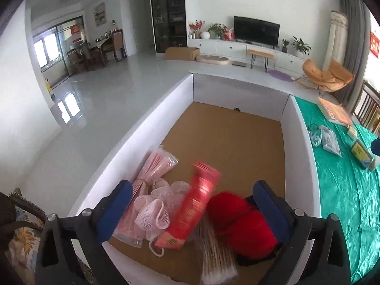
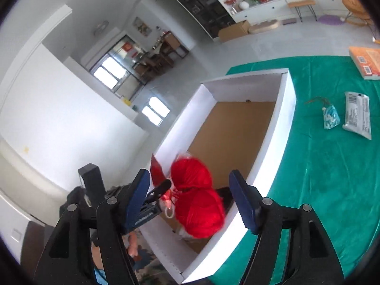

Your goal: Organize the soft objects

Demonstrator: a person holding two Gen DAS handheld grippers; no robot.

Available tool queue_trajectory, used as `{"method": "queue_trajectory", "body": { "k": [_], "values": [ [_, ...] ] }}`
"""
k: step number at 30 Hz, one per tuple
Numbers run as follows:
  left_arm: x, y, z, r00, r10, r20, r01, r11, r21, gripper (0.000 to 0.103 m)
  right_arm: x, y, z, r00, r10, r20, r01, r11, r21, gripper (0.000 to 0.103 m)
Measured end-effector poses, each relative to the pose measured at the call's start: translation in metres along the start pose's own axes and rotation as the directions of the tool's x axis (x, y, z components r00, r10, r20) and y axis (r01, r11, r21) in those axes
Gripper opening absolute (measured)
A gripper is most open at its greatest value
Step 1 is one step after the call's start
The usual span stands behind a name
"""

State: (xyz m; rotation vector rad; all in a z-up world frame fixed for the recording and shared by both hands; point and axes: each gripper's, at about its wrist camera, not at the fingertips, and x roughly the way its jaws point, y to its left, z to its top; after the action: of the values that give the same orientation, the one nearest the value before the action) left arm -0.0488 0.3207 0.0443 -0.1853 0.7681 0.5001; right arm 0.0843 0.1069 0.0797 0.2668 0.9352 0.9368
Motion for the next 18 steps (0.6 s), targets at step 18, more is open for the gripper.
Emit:
{"method": "queue_trajectory", "body": {
  "k": [18],
  "values": [
    [0.018,-0.297,-0.079,0.899,-0.384,-0.209,0.436,0.824,0.361,0.101,-0.147,-0.275,-0.147,0.494,-0.869,-0.008,0.848,0.48,0.223,0.074]
  ]
}}
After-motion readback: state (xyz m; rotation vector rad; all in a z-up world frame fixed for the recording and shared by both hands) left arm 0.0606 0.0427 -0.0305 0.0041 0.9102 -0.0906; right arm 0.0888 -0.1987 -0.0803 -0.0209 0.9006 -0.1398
